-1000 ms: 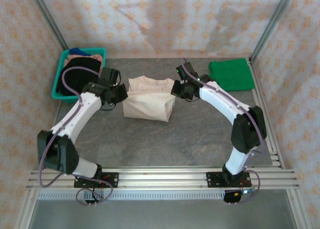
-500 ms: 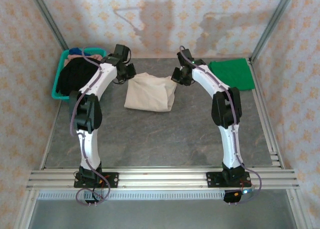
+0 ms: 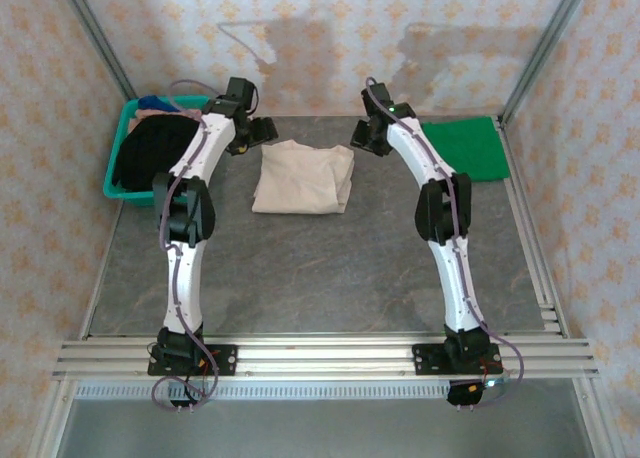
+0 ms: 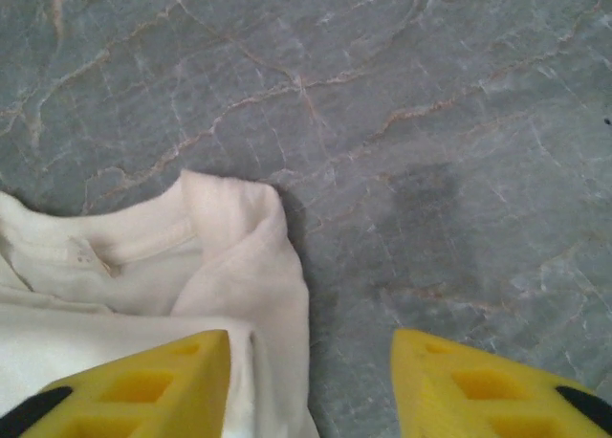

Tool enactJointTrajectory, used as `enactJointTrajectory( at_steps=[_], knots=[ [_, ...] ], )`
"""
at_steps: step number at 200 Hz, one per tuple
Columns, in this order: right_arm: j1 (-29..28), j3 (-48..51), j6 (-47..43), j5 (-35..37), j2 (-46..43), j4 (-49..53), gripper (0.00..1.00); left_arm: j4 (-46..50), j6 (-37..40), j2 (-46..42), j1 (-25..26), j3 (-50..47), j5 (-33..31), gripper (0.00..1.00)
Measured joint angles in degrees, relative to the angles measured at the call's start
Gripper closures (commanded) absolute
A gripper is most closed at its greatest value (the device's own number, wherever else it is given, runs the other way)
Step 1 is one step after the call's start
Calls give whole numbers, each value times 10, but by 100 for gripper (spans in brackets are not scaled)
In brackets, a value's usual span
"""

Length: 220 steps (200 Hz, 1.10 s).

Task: Fold and stack the t-shirts

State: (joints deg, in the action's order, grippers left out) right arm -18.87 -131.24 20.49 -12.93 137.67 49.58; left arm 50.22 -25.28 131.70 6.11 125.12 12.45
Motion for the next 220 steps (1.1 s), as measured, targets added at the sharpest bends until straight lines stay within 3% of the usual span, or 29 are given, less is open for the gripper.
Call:
enactJointTrajectory(
  at_steps=[26, 44, 63, 107, 151, 185, 220],
  knots=[
    [-37, 195, 9, -6, -101, -65, 73, -24, 6, -72, 7, -126, 8, 23],
    [-71, 292, 28, -19, -146, -114, 75, -38, 12, -80, 15, -158, 19, 32],
    [-87, 352, 44, -33, -168, -156, 74, -63, 12, -75, 22, -193, 32, 33],
    [-71, 372, 70, -74, -168, -231, 73, -82, 12, -49, 25, -228, 38, 34],
    [-68, 371, 88, -111, -144, -280, 74, -85, 12, -44, 25, -226, 38, 42],
    [-68, 370, 98, -118, -125, -287, 100, -85, 14, -27, 25, -223, 36, 57],
    [-57, 371, 96, -108, -139, -261, 100, -81, 22, -25, 25, -220, 29, 70]
  ],
)
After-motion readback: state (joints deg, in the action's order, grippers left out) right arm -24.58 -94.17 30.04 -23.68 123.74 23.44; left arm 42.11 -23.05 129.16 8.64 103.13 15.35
